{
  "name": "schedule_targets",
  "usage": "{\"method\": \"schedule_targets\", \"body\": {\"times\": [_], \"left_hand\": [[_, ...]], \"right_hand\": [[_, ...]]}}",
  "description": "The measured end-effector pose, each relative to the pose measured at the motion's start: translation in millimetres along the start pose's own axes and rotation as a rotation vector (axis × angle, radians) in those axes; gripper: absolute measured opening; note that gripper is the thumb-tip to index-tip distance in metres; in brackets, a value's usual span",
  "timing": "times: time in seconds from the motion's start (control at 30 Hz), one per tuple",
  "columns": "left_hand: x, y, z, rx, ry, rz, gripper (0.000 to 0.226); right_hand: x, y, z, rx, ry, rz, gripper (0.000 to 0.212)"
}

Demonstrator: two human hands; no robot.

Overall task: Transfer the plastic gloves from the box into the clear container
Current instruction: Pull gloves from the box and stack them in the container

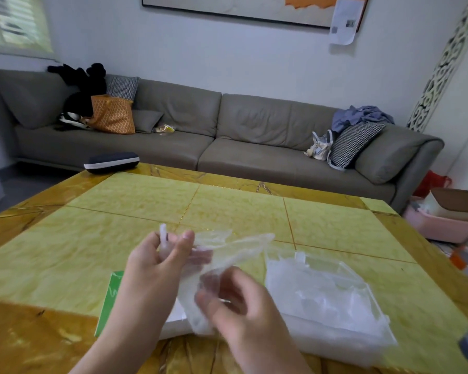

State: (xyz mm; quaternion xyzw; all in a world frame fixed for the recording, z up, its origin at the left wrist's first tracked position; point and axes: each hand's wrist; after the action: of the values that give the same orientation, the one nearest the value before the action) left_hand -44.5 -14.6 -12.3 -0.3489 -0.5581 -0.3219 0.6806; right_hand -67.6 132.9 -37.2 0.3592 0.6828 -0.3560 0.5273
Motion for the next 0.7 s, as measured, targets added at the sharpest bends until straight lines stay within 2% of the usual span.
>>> {"method": "schedule_targets", "body": {"times": [0.03, 0.1, 0.2, 0.27, 0.4, 0.57, 0.67, 0.7], "left_hand": [[-2.6, 0.9, 3.5, -0.019, 0.018, -0.01, 0.035], [-5.7, 1.7, 8.5, -0.041, 0.067, -0.028, 0.033], [-6.4, 1.7, 8.7, -0.002, 0.118, -0.038, 0.019], [-7.3, 0.2, 6.1, 0.027, 0.097, -0.02, 0.016], [-6.1, 1.2, 5.8, -0.009, 0.073, 0.015, 0.027], [-3.4, 3.3, 9.3, -0.212, 0.161, -0.146, 0.052], [-3.8, 5.2, 13.3, -0.117, 0.107, -0.084, 0.051], [-3.8, 6.0, 15.0, -0.069, 0.085, -0.045, 0.048]], "right_hand": [[-0.2, -3.0, -2.0, 0.094, -0.064, 0.004, 0.023], [-0.6, -6.9, -9.0, 0.204, -0.223, 0.023, 0.023], [-4.8, -8.9, -24.2, 0.229, -0.382, 0.024, 0.02], [-5.5, -10.4, -33.1, 0.257, -0.376, 0.016, 0.014], [-4.5, -11.8, -50.6, 0.29, -0.263, -0.005, 0.022], [-8.4, -9.4, -69.6, 0.231, -0.162, 0.038, 0.016], [-13.0, -8.6, -78.0, 0.248, -0.234, 0.045, 0.009], [-14.3, -8.7, -80.5, 0.263, -0.317, 0.067, 0.016]]}}
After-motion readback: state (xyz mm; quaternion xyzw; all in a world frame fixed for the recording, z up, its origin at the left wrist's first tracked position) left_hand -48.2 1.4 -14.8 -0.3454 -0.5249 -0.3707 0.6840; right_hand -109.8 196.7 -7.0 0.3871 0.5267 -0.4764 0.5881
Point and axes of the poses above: each hand's wrist, its own y-axis away from the middle knuckle, its own z-axis out of the palm, x = y × z, and after that the axes turned 2 degrees about -y, right-handed
